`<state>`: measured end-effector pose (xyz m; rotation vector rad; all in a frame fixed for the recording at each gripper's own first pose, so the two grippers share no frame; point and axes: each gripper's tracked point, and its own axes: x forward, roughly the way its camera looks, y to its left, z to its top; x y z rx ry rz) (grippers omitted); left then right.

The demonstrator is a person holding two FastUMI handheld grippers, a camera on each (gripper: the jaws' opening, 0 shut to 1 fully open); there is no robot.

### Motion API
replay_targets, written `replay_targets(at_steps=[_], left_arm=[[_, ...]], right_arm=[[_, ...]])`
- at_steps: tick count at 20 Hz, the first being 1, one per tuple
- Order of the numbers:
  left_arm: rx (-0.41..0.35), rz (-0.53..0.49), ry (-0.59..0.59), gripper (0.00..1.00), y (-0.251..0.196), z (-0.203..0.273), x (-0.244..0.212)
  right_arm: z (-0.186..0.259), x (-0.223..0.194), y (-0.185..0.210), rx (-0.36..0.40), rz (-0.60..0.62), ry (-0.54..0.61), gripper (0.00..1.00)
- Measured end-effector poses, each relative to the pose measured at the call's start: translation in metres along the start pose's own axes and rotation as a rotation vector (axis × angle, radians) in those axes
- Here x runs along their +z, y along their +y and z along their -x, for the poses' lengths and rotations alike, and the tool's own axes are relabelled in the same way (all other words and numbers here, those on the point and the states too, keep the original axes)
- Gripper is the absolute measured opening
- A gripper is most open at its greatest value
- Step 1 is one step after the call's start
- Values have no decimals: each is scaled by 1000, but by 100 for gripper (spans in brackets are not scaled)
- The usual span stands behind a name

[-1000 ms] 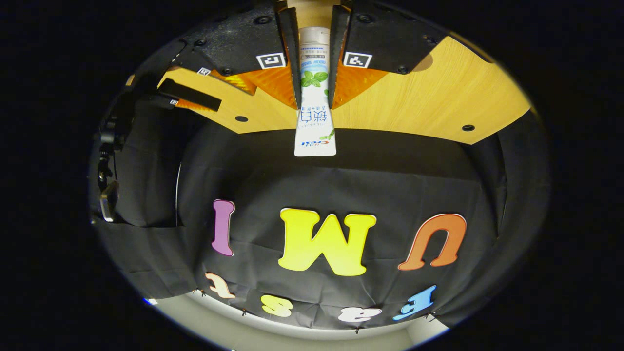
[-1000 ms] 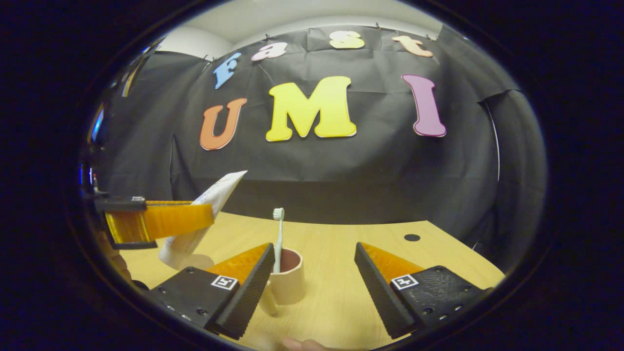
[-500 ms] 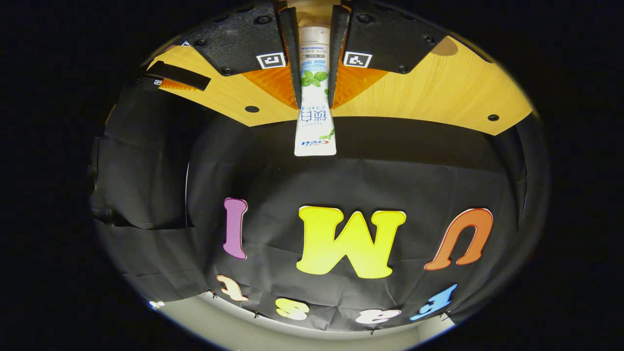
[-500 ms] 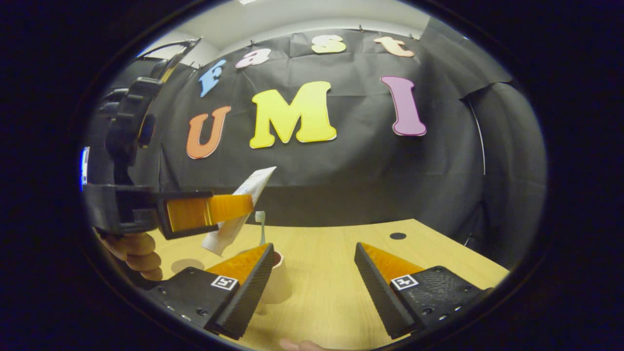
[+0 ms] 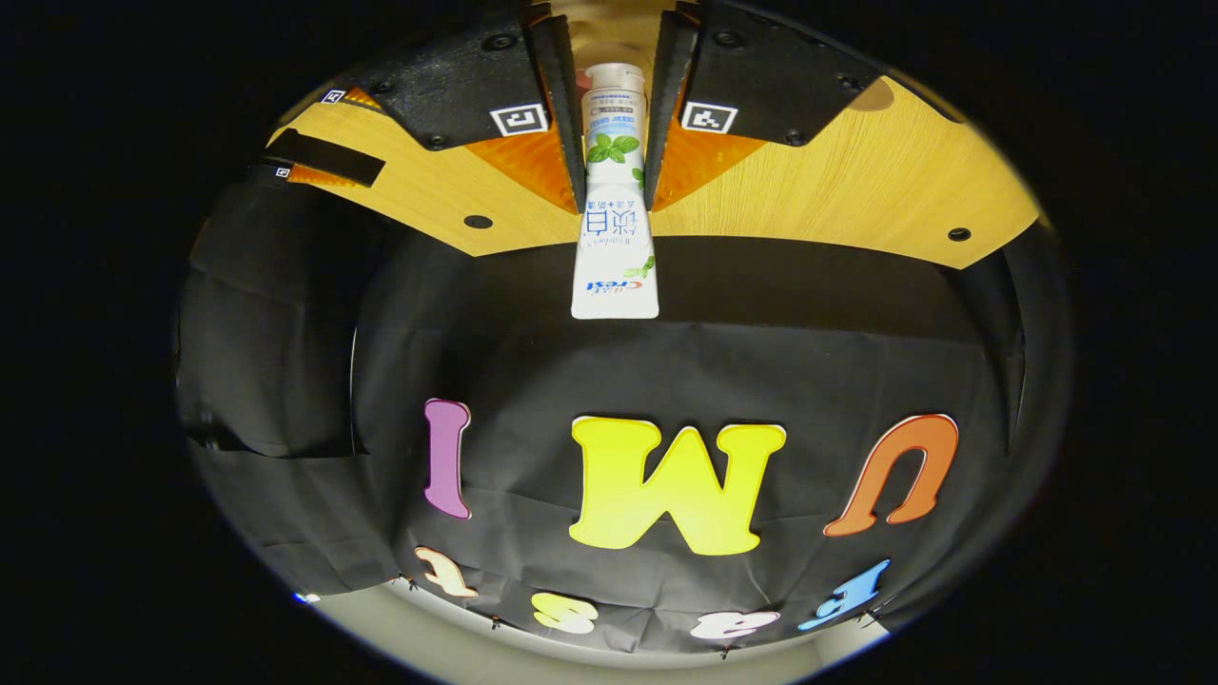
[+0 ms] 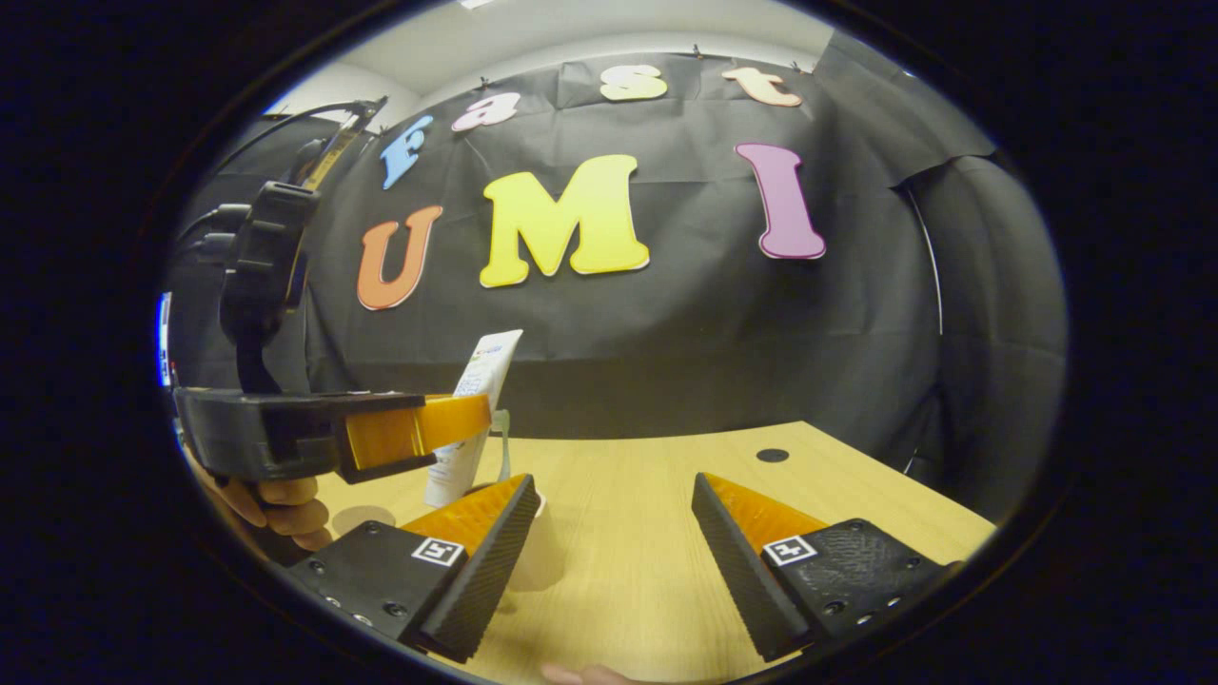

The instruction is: Put the toothbrush and toothpaste on the desktop into the cup, then pick up the cup and place it on the coaster on the desktop.

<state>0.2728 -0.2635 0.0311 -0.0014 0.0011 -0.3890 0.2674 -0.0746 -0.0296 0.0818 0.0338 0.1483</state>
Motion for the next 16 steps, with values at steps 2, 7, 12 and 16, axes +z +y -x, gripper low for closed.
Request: replay_targets(at_steps=[2, 7, 12, 16], left_arm=[[10, -29, -3, 37, 0, 0, 2], [-7, -22, -19, 38, -7, 2, 8], [-10, 31, 38, 48, -7, 18, -3], [37, 25, 56, 58, 14, 40, -6]], right_arm=[[1, 0, 0, 1, 1, 0, 97], [3, 1, 1, 12, -10, 0, 97], [6, 1, 9, 27, -6, 9, 97], [12, 3, 16, 10, 26, 21, 98]])
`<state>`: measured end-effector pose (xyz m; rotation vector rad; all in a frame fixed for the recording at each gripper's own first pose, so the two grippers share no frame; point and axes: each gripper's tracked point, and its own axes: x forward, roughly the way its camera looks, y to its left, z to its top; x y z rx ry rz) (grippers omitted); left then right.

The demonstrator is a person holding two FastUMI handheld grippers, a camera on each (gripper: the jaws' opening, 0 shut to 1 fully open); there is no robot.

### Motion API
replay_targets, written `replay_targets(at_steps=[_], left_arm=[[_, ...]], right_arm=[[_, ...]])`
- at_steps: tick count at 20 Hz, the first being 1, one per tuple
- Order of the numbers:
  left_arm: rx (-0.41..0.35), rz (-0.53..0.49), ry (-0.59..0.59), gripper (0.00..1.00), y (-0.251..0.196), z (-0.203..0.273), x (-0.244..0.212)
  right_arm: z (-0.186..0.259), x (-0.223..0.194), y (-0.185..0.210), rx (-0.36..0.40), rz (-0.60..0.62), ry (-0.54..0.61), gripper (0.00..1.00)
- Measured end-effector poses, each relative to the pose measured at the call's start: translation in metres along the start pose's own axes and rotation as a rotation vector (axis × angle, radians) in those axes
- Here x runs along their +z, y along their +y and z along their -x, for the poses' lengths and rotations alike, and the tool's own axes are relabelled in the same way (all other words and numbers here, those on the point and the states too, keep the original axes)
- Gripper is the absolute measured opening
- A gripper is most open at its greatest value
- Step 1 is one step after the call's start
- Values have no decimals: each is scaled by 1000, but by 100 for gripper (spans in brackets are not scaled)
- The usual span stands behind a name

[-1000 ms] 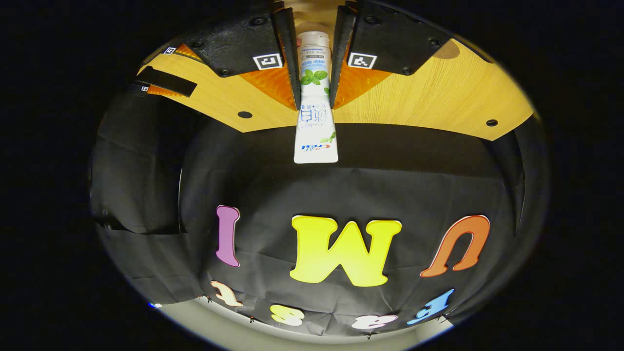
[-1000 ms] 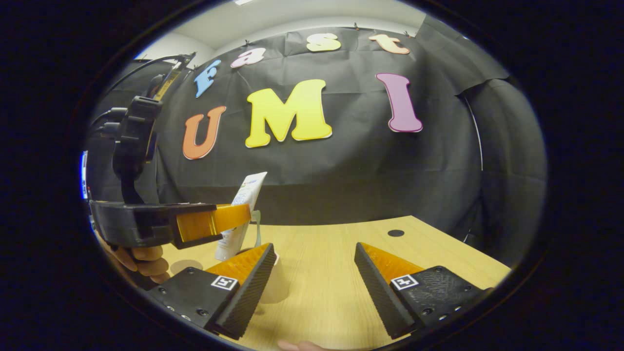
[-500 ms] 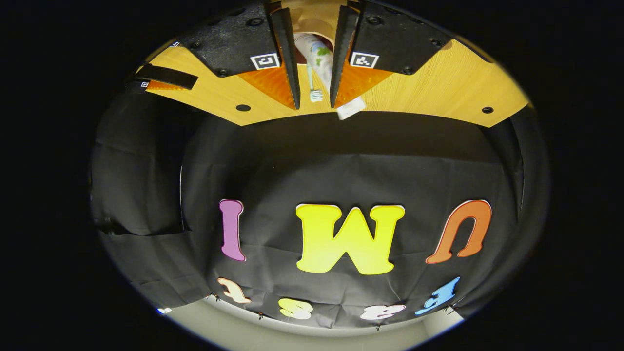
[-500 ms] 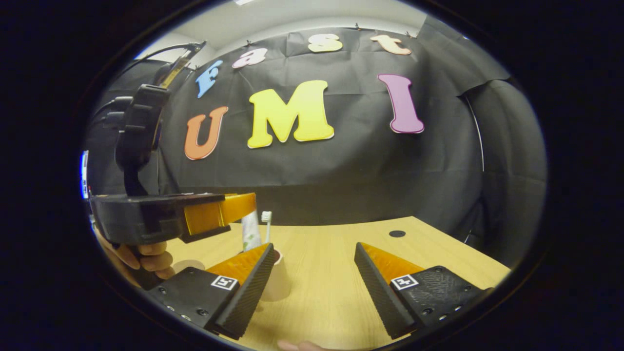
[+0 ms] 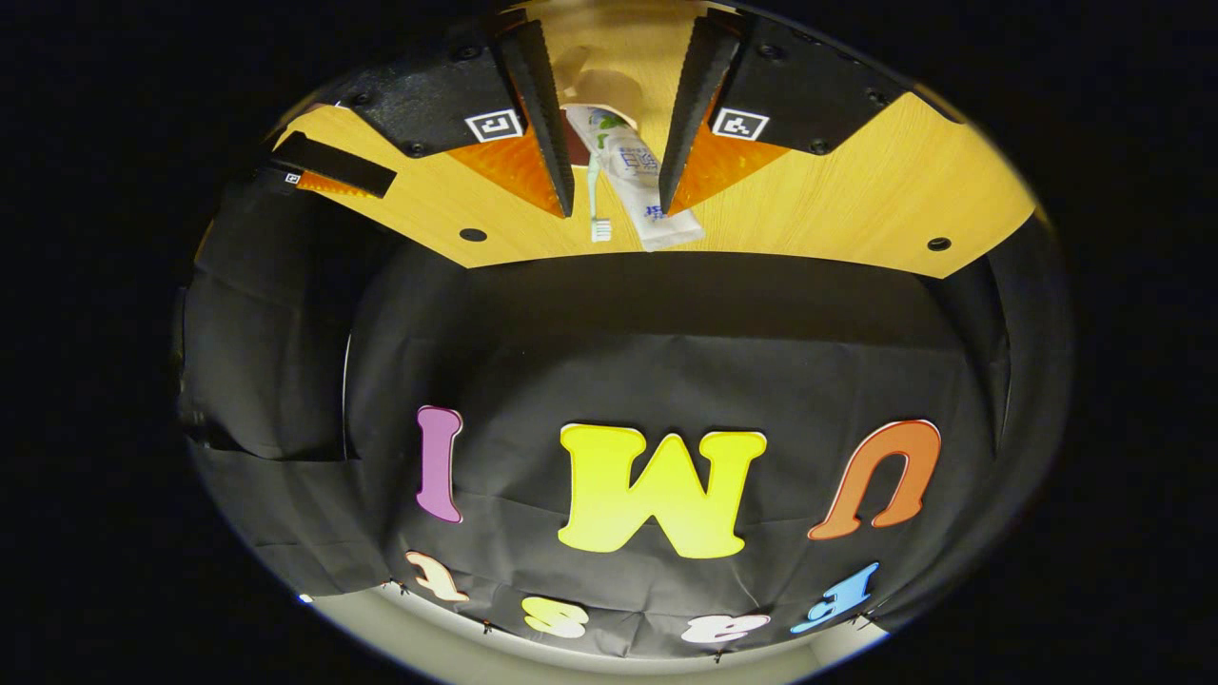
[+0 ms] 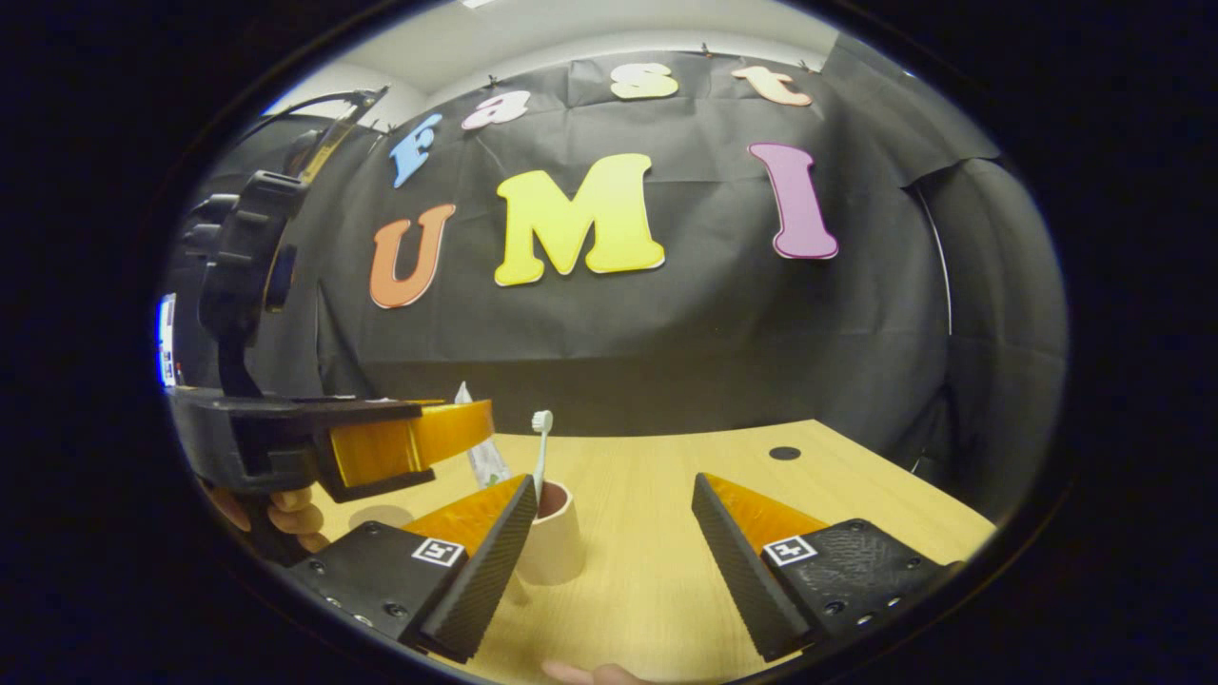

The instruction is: Put the toothbrush and toothpaste on the desktop into the cup, then pick up the cup and place it on the coaster on the desktop.

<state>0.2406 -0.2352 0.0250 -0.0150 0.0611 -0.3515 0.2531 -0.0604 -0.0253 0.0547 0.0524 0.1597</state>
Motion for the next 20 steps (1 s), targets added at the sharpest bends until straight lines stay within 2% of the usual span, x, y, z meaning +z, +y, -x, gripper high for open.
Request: replay_targets(at_steps=[3, 4, 5, 7, 10, 12, 13, 15, 18, 20], left_arm=[[-9, -15, -11, 70, 12, 24, 0], [-2, -30, -20, 66, 19, 33, -1], [4, -42, -25, 78, 27, 41, -3], [15, -49, -31, 86, 42, 60, -7], [26, -60, -23, 88, 60, 87, -16], [49, -99, -59, 88, 76, 110, -12], [80, -124, -96, 91, 89, 121, -6], [108, -148, -125, 98, 105, 136, -5], [126, -133, -120, 98, 124, 157, -16], [142, -105, -111, 99, 136, 170, -23]], right_arm=[[3, -8, 12, -10, 25, 31, 97], [3, -10, 17, -10, 29, 47, 97], [4, -13, 21, -14, 33, 61, 97], [5, -15, 36, 4, 20, 87, 97], [2, -23, 54, 26, 2, 160, 97], [-2, -31, 60, 20, 7, 232, 97], [-4, -34, 65, 23, 6, 267, 94], [-12, -42, 68, 17, 28, 339, 97], [-25, -52, 69, 0, 91, 448, 98], [-27, -70, 80, 31, 100, 572, 97]])
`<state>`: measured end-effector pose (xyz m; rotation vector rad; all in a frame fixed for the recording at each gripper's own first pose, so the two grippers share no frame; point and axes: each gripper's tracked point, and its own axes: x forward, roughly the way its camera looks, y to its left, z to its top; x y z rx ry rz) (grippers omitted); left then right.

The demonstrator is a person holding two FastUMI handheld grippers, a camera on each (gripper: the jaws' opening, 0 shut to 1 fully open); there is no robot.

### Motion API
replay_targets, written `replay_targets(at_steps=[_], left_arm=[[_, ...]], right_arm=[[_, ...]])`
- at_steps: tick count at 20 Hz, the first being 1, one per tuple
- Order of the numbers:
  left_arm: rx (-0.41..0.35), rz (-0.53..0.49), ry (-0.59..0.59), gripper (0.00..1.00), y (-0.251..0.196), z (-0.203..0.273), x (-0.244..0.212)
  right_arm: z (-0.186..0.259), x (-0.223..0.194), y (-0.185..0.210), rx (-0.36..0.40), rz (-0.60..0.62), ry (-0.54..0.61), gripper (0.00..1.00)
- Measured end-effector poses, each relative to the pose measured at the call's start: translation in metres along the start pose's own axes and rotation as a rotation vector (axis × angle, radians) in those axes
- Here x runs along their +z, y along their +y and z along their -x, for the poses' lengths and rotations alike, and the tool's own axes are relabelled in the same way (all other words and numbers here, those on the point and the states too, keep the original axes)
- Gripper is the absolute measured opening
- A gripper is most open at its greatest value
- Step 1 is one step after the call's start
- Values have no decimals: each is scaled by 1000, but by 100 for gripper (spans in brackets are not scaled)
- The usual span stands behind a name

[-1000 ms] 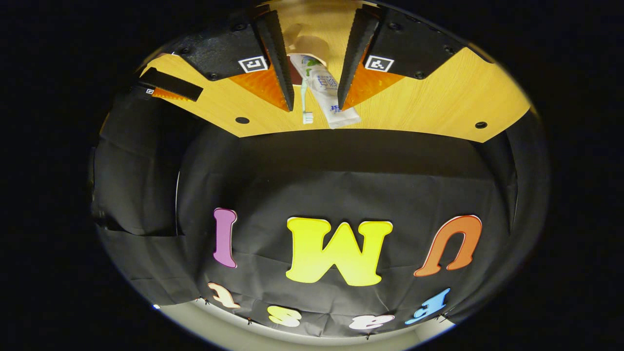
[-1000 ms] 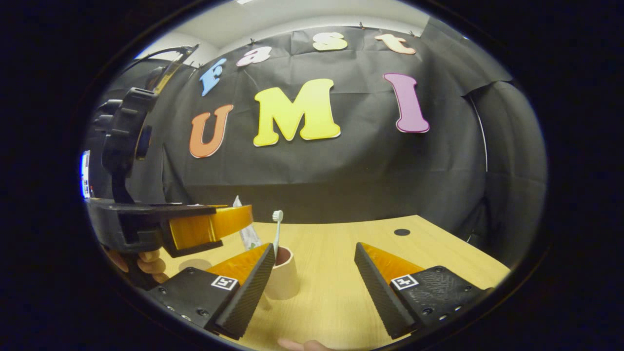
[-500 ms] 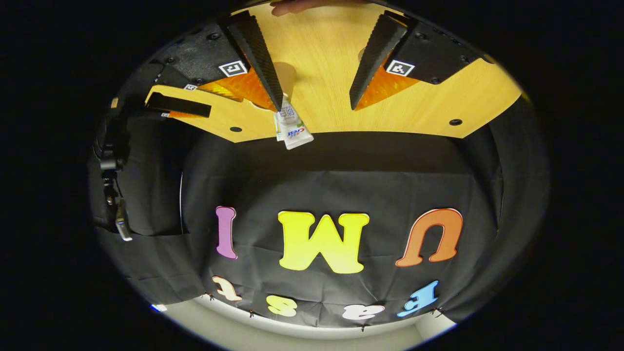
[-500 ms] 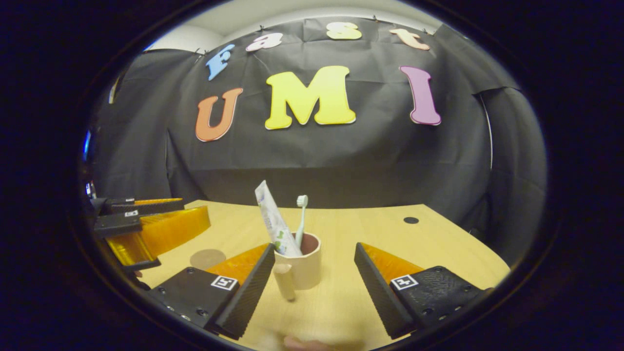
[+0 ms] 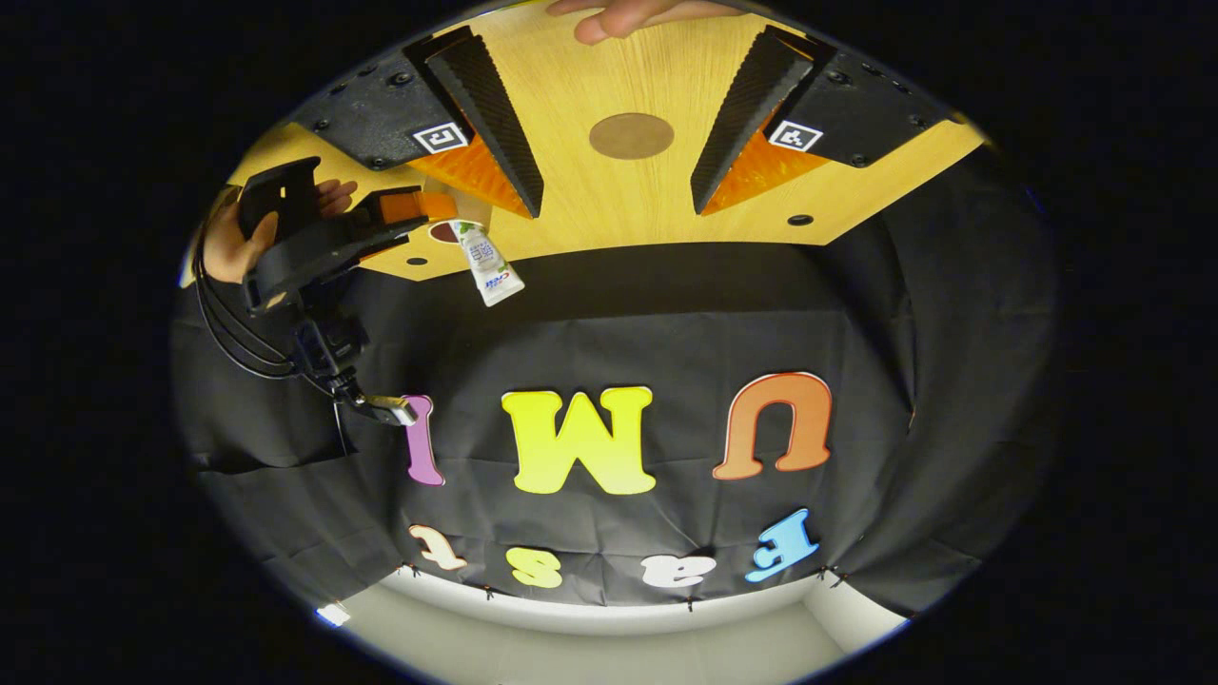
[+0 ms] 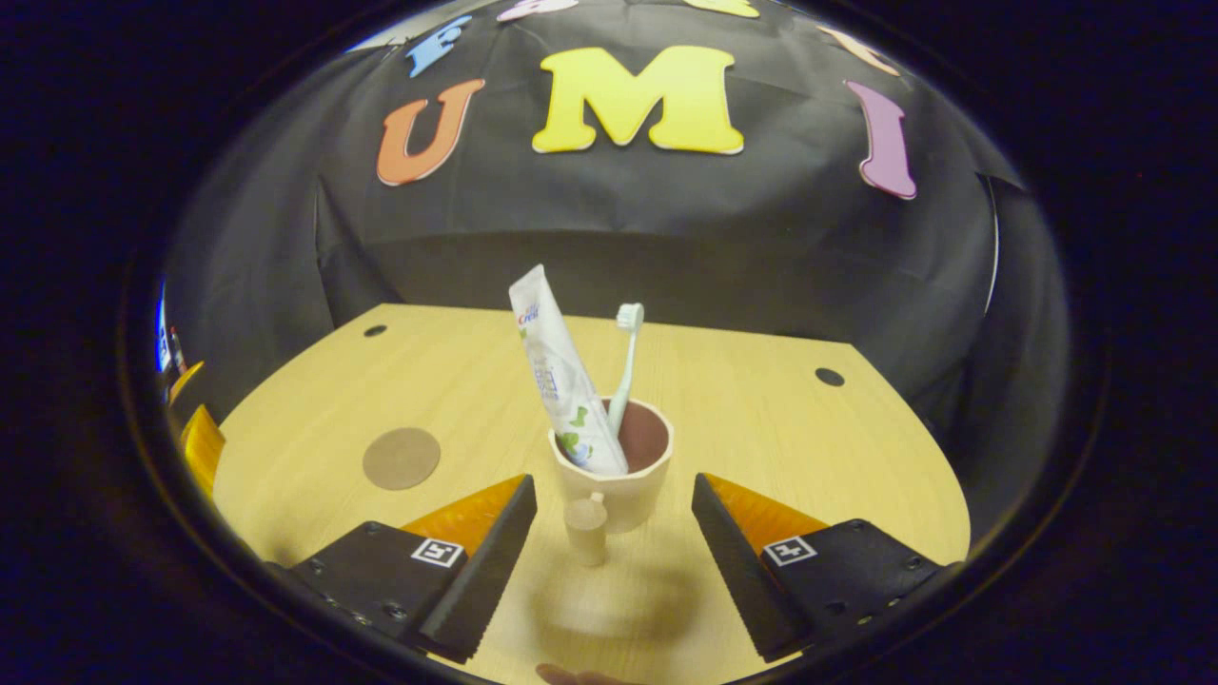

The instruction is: Put the toothbrush and toothpaste on the desktop into the cup, then pick up the cup and place it on the coaster on the desktop.

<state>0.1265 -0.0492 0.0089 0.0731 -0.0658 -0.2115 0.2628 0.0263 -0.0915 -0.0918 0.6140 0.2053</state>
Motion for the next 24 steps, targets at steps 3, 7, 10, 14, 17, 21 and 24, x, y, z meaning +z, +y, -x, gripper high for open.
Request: replay_targets(at_steps=[3, 7, 10, 14, 17, 21, 24], left_arm=[[36, 36, 10, 98, 18, 13, -11], [93, 60, 22, 99, 43, 21, -20], [93, 69, 28, 99, 54, 23, -22], [104, 87, 43, 99, 64, 24, -30], [96, 95, 70, 99, 66, 25, -37], [94, 95, 75, 99, 70, 26, -40], [83, 102, 89, 99, 66, 25, -45]], right_arm=[[-17, -6, 6, -4, 7, 126, 97], [-35, -18, 3, -29, -49, 284, 96], [-40, -33, -1, -68, -88, 428, 89], [-49, -39, -10, -122, -32, 535, 65], [-52, -52, -2, -96, -70, 644, 64], [-57, -49, -5, -91, -67, 634, 46], [-58, -50, -5, -85, -53, 630, 27]])
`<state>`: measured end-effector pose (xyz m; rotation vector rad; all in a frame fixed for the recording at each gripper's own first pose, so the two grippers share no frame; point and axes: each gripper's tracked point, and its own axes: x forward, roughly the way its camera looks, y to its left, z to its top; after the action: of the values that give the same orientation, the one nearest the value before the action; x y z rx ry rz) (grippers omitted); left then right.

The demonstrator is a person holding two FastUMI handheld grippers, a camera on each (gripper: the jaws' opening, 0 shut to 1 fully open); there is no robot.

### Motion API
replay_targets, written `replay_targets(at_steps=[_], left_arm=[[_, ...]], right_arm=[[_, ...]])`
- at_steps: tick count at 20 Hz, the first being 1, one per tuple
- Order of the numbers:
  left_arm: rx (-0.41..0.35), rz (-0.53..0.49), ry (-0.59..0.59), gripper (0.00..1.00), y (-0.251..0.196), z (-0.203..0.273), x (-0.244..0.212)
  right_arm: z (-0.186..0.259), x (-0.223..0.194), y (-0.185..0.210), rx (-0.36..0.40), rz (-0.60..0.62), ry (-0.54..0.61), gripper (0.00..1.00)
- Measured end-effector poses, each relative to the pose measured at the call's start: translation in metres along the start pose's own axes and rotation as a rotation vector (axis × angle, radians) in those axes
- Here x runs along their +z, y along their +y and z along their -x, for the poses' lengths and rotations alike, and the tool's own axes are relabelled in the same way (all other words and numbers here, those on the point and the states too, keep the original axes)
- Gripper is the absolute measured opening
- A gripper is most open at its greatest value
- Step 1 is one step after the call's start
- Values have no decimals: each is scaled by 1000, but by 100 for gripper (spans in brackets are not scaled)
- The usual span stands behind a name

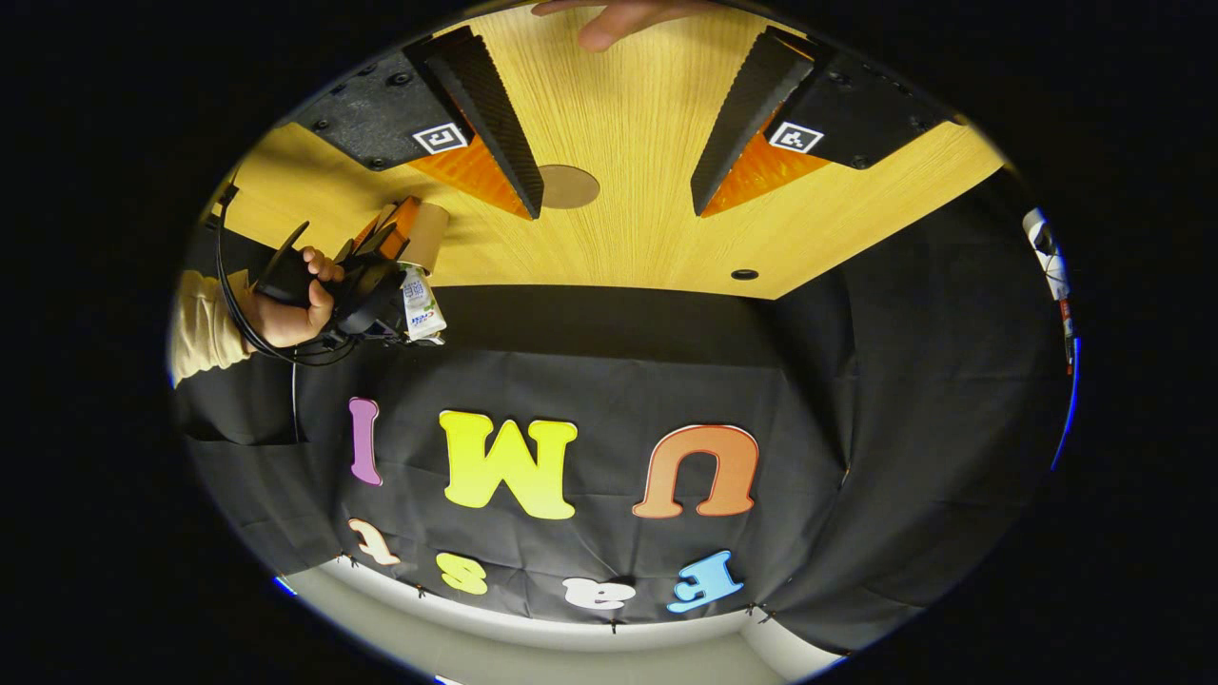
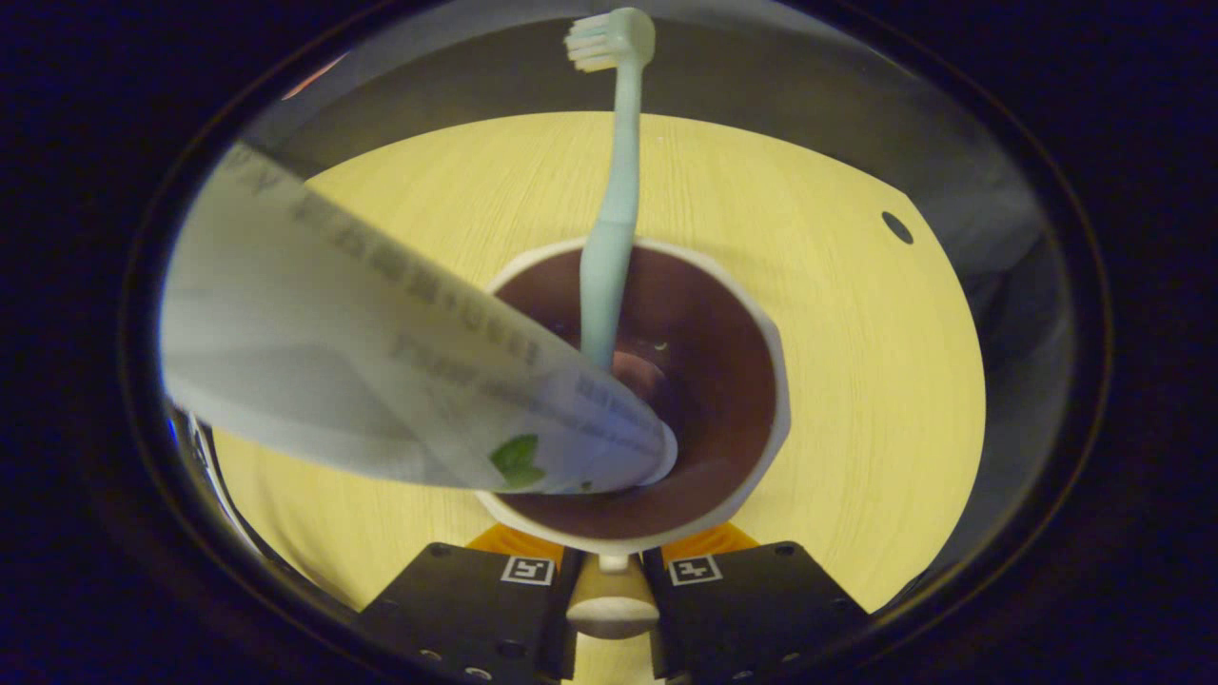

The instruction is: Put the toothbrush and toothpaste on the desktop into the cup, then pick up the cup and place it on the coaster on the desktop.

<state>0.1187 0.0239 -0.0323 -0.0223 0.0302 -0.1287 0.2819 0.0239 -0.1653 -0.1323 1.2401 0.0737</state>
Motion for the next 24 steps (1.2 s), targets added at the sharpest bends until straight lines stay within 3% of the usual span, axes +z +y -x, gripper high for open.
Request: replay_targets(at_steps=[5, 11, 24], left_arm=[[-5, -11, -3, 99, -1, 1, -1], [12, 15, 10, 99, 4, 3, -5], [104, 29, -16, 99, 61, 34, -14]], right_arm=[[9, 3, -1, 6, -6, -59, 27], [58, 14, 18, 39, 35, -138, 27], [48, -1, 184, 126, 304, -89, 27]])
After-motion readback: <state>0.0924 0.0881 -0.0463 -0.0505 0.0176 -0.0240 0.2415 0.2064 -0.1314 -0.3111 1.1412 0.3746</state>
